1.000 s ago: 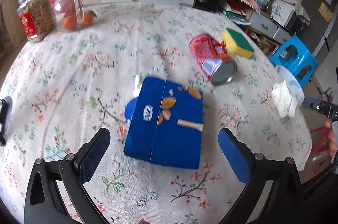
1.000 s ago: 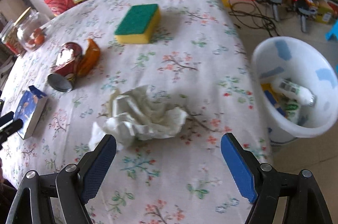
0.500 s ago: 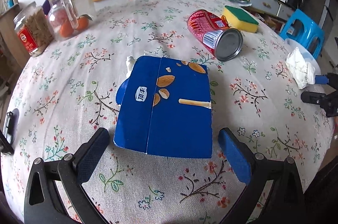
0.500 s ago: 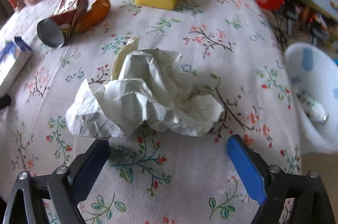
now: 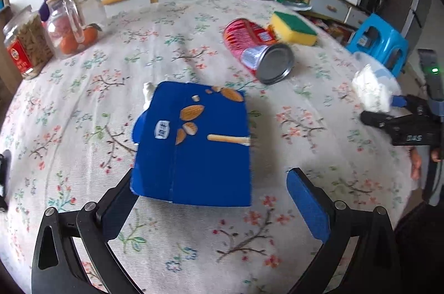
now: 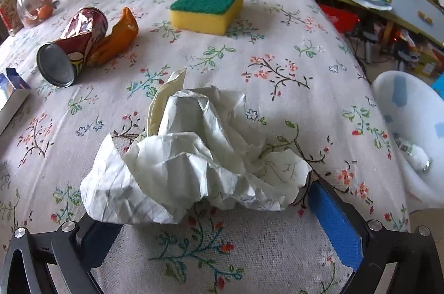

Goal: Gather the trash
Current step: 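Grasp the crumpled white tissue with the right gripper while the left gripper holds the blue box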

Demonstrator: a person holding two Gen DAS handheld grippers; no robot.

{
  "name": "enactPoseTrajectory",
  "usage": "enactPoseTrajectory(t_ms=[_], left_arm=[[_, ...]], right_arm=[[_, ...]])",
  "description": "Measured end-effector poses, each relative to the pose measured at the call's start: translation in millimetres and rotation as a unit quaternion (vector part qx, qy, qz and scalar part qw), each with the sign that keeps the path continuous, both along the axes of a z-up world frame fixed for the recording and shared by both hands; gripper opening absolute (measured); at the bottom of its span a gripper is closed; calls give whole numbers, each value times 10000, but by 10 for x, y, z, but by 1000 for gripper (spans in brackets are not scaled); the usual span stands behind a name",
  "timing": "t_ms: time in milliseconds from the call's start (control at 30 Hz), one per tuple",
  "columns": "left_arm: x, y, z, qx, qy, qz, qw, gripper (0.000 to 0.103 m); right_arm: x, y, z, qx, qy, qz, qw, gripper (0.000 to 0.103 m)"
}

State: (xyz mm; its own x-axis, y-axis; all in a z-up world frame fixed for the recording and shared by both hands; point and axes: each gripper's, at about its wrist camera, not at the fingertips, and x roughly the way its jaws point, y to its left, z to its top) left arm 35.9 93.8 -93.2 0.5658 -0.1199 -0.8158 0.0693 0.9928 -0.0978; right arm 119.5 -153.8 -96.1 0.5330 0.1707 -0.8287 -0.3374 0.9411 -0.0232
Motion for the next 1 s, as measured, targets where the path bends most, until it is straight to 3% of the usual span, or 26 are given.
enactPoseTrajectory(t_ms=[167,367,600,733,800,1000], left_arm=[[4,-58,60,53,-76,-109,9999,85],[99,-78,86,36,-47,-78,10000,68],[196,-106,139,-20,-45,15,10000,68],[280,-100,81,-134,213,156,9996,70],[299,-128,77,-86,212,156,9996,77],[372,-187,57,-2,279,219,9994,84]], right_arm=[[93,20,56,-9,270,-39,9996,103],[76,-23,207,164,75,-97,9998,103],[52,-11,338,279,-85,12,9996,103],[69,-15,377,356,-97,7,9993,101],[91,-22,387,379,-86,-31,9992,101],[152,-38,376,421,-16,-93,9991,101]])
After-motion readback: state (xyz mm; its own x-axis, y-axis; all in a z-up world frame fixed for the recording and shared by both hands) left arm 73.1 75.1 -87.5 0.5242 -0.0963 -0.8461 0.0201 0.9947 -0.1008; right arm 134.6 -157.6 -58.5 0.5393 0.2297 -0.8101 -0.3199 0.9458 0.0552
